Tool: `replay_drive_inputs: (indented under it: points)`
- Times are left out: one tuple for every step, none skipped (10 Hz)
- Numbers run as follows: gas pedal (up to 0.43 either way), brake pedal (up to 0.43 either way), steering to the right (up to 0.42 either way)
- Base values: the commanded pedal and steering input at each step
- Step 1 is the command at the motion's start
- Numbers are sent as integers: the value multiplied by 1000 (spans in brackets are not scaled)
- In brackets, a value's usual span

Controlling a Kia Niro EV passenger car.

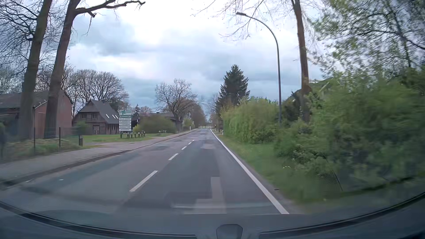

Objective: Follow the waypoints while adhering to traffic rules and regulations

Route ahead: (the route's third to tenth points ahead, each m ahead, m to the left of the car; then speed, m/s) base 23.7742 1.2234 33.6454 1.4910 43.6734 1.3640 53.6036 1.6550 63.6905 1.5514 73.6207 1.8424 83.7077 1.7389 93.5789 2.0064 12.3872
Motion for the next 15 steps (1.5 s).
replay_drive_inputs:
  points:
    - [59,0,-2]
    - [59,0,-2]
    - [59,0,-2]
    - [59,0,-2]
    - [59,0,-2]
    - [59,0,-2]
    - [59,0,-2]
    - [59,0,-2]
    - [59,0,-2]
    - [59,0,-2]
    - [59,0,-2]
    - [59,0,-2]
    - [59,0,-2]
    - [59,0,-3]
    - [59,0,-4]
